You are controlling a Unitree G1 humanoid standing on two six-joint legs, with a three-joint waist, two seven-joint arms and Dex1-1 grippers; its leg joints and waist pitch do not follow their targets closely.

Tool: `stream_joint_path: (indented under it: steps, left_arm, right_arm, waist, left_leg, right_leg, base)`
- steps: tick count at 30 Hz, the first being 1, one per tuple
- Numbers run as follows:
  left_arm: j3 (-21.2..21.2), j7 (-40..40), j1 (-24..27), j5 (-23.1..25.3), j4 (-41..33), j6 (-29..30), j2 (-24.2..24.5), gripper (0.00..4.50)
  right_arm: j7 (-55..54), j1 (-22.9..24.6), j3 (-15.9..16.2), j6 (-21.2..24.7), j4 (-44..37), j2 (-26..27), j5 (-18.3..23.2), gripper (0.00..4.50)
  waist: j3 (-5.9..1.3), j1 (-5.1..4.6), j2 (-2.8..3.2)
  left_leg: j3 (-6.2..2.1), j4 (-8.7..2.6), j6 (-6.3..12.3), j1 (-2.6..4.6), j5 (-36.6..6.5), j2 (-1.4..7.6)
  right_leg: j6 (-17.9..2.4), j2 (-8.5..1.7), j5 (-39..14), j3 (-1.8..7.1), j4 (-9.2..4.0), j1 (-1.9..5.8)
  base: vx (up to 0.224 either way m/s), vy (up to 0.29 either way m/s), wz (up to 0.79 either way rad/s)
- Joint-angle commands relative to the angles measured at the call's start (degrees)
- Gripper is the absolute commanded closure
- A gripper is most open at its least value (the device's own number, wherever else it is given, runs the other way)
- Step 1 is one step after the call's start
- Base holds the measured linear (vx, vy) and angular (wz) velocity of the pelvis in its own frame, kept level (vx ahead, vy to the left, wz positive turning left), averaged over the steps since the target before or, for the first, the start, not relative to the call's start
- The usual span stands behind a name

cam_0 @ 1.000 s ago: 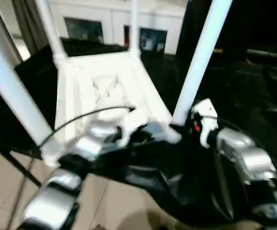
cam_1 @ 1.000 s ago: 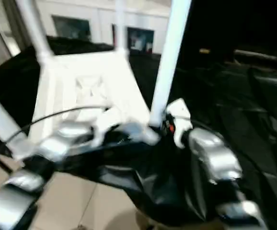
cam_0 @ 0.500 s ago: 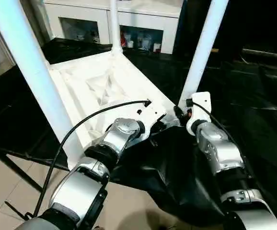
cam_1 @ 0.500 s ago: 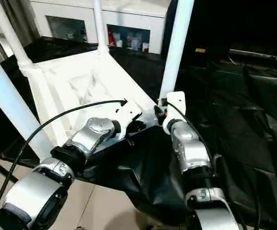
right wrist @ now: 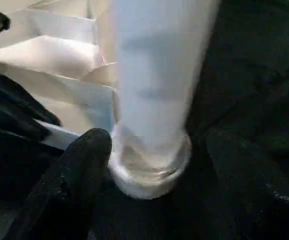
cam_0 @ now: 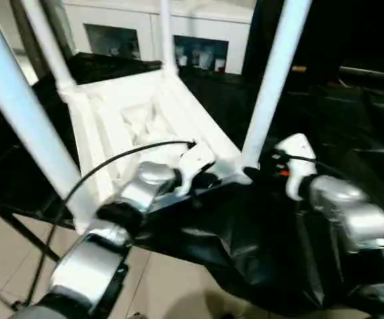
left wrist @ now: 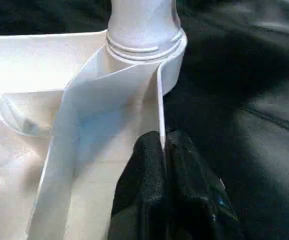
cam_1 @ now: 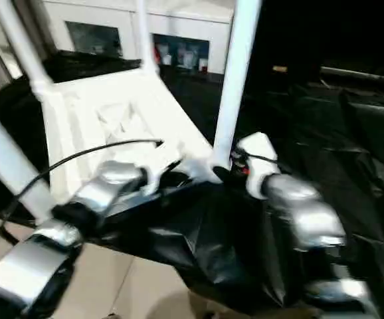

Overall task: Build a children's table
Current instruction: Rotate leg to tighten

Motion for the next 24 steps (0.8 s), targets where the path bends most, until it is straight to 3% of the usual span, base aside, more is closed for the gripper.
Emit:
stream_joint_path:
  steps: [1,5,8,12,24]
  left_arm:
    - [-1.2,-8.6,0.2,-4.3,-6.4,-2.1,0.1,4.5]
    - [-1.9,-11.8,1.4,-4.1,-8.7,-1.0,2.2,4.5]
    - [-1.6,-12.6,1.7,-4.2,-9.5,-0.7,2.9,4.5]
    - [-1.8,-14.7,3.1,-4.6,-12.4,0.9,4.2,4.5]
    - [-1.8,-15.5,4.1,-4.8,-14.9,2.7,4.9,4.5]
  right_arm:
    - [3.5,0.9,0.5,1.8,-3.3,-1.6,1.4,1.13]
    - [8.5,2.5,1.8,4.2,-6.5,-4.5,3.0,1.13]
    - [10.1,2.8,2.3,4.6,-7.2,-5.0,3.8,1.13]
    - [12.5,3.1,2.7,5.2,-8.1,-5.0,5.1,1.28]
    - [13.1,3.1,3.1,6.0,-8.3,-4.5,5.4,2.37]
  waist:
    - [-4.55,0.32,-0.9]
    - [-4.57,1.08,-0.63]
    - [-4.5,1.41,-0.77]
    - [-4.54,1.45,-0.9]
    - [-4.58,1.45,-0.76]
  left_leg:
    - [0.13,-3.46,6.33,-0.17,-7.9,1.03]
    - [0.11,-3.54,5.85,0.16,-8.3,1.54]
    - [0.14,-3.6,4.83,0.38,-9.5,1.48]
    - [0.07,-3.64,4.45,-0.01,-9.1,1.37]
    - [0.0,-3.6,4.18,-0.14,-8.1,1.23]
  right_leg:
    - [-9.1,-3.24,-18.8,2.91,-4.03,4.26]
    - [-10.6,-3.24,-15.9,3.0,-3.52,3.9]
    - [-10.1,-3.34,-17.8,2.99,-3.71,3.82]
    - [-9.0,-3.48,-18.7,2.98,-3.69,4.08]
    - [-8.0,-3.36,-19.1,2.9,-3.78,4.01]
  base:
    - [0.0,0.0,0.0]
    - [0.0,0.0,0.0]
    - [0.0,0.0,0.0]
    - [0.0,0.0,0.0]
    - [0.0,0.0,0.0]
